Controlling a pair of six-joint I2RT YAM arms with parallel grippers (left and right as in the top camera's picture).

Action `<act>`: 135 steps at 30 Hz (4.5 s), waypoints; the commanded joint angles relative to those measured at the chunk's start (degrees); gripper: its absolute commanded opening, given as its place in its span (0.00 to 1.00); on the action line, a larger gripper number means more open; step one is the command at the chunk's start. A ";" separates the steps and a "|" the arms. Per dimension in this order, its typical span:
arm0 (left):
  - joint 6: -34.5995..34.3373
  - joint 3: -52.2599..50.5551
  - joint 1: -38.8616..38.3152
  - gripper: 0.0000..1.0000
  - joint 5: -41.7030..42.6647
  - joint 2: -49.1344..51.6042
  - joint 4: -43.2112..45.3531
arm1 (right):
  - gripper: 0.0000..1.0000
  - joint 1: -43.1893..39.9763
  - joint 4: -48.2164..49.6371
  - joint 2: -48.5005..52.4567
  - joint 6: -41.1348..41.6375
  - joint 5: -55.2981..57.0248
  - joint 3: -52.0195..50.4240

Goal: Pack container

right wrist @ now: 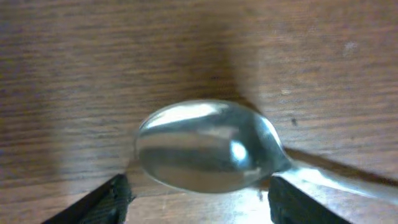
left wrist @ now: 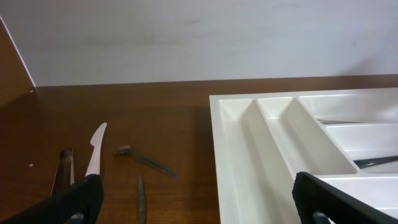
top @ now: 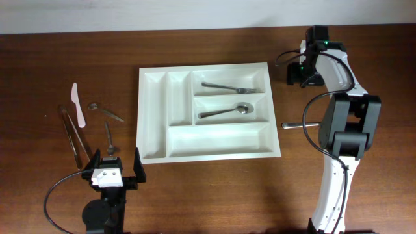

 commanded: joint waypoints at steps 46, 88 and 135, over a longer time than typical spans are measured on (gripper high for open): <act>0.85 -0.35 0.28 0.99 0.00 -0.33 -0.02 | 0.95 -8.20 -14.93 8.57 11.04 0.28 18.78; 0.87 -0.35 0.28 0.99 0.00 -0.33 -0.02 | 0.90 -8.20 -16.61 8.50 50.29 1.68 24.24; 0.85 -0.35 0.28 0.99 0.00 -0.33 -0.02 | 0.99 -7.85 -25.99 12.00 52.78 -2.49 22.43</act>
